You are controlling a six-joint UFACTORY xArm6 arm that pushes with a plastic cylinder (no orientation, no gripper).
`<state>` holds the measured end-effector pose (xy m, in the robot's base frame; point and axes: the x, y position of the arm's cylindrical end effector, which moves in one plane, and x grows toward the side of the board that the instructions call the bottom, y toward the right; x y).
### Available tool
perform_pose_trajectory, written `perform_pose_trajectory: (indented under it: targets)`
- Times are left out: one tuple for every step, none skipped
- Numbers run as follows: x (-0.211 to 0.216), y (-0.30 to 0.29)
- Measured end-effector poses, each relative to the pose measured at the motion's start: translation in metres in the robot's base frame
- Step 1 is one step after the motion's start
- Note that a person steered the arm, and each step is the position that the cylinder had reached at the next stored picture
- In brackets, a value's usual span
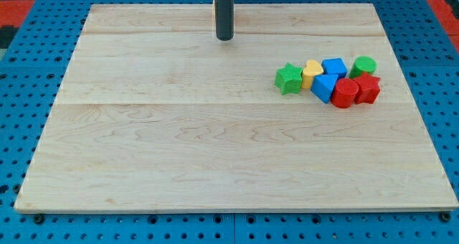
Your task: Move the yellow heart top left to the green star
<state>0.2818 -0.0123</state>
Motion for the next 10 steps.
perform_pose_trajectory:
  targets:
    - [0.001,0.049]
    - [-0.008,0.075]
    - [-0.003,0.119]
    - [-0.006,0.219]
    - [0.046,0.257]
    - [0.096,0.252]
    - [0.128,0.185]
    - [0.123,0.175]
    - [0.088,0.171]
    - [0.033,0.185]
